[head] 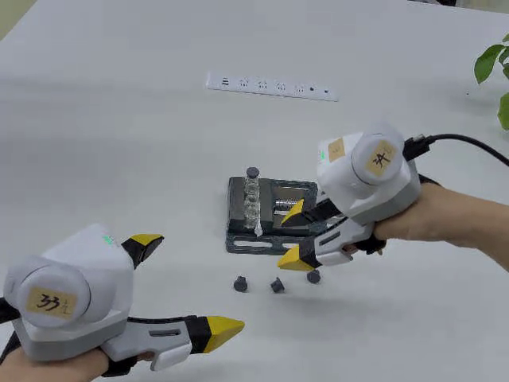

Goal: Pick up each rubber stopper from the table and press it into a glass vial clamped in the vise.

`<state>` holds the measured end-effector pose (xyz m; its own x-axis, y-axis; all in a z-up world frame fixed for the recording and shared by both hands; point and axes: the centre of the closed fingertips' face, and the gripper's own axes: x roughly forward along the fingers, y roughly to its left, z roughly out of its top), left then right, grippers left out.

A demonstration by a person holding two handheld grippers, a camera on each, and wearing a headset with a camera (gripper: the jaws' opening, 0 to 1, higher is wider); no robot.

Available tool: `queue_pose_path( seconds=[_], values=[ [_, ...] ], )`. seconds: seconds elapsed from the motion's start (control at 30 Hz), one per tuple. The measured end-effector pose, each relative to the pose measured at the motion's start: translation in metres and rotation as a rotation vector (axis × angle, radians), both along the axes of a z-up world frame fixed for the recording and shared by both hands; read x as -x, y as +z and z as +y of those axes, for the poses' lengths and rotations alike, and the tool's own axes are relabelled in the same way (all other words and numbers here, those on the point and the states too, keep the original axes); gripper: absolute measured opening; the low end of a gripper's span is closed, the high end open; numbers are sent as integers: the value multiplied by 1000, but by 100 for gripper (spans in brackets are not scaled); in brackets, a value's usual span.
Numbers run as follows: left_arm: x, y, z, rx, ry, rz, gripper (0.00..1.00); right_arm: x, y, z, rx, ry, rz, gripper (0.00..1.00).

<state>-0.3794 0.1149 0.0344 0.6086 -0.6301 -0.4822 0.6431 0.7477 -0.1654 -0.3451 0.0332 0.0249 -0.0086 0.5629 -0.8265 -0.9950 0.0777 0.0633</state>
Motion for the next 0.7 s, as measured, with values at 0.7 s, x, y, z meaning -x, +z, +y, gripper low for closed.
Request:
queue_pose_path(
  seconds=[0.7],
  values=[
    [11,-4,8,1,28,8,92,20,-43,34,-15,-31,108,21]
  ],
)
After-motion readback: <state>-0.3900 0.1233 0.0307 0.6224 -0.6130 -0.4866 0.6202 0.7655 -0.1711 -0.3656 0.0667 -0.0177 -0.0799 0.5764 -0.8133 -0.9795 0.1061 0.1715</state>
